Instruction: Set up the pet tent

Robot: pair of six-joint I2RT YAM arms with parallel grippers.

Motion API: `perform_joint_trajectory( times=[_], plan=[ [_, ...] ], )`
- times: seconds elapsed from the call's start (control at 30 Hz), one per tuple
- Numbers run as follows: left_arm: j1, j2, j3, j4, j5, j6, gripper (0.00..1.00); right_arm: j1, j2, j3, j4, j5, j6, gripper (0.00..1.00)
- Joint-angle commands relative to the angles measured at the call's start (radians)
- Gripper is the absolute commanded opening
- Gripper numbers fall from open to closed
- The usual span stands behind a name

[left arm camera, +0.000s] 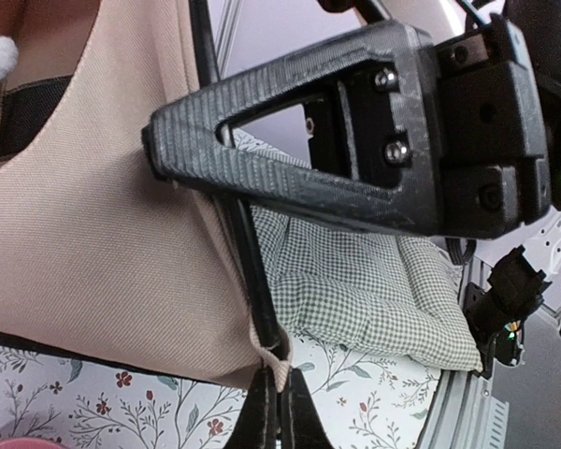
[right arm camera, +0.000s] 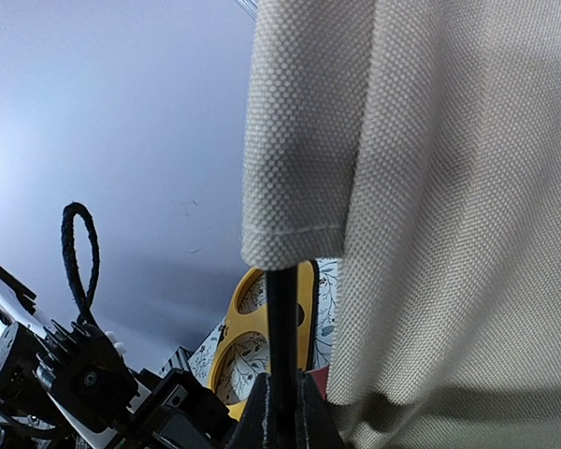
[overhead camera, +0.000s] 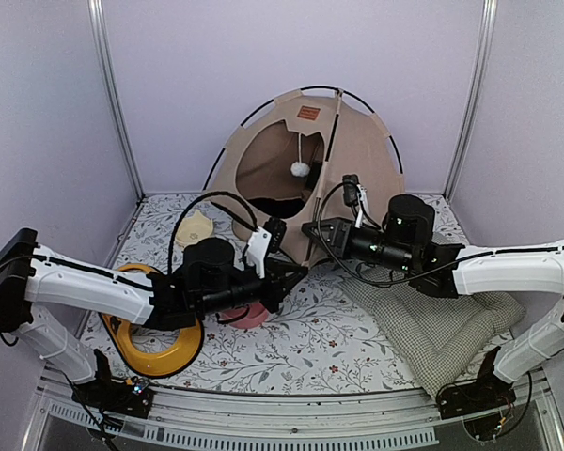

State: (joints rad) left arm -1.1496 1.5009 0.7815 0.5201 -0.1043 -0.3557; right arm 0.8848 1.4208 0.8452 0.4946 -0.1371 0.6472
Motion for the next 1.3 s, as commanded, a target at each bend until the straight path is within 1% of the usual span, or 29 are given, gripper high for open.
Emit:
perform_joint_trajectory(
  times=[0.0,0.2,0.47,0.77,0.9,1.1,1.27],
  plan=[
    [-0.036,-0.014,-0.045,-0.105,0.097,-0.053,0.00,-0.052,-0.021,0.006,0.079,0.166,0.010,0.00],
    [-0.034,-0.018,-0.039,-0.095,0.107,-0.045,0.00,-0.052,-0.027,-0.018,0.077,0.168,0.020,0.00],
    [-0.034,-0.015,-0.026,-0.080,0.114,-0.036,0.00,-0.046,0.024,-0.002,0.090,0.099,0.056,0.00],
    [-0.026,-0.009,0.007,-0.098,0.061,-0.050,0.00,-0.037,0.018,-0.044,0.087,0.087,0.072,0.00],
    [-0.017,0.016,0.040,-0.136,0.035,-0.054,0.04,-0.028,0.015,-0.065,0.087,0.076,0.087,0.00],
    [-0.003,0.037,0.065,-0.134,0.039,-0.058,0.09,-0.013,0.032,-0.087,0.087,0.067,0.097,0.00],
    [0.000,0.034,0.071,-0.140,0.024,-0.054,0.22,-0.014,0.038,-0.090,0.087,0.067,0.098,0.00]
  ],
)
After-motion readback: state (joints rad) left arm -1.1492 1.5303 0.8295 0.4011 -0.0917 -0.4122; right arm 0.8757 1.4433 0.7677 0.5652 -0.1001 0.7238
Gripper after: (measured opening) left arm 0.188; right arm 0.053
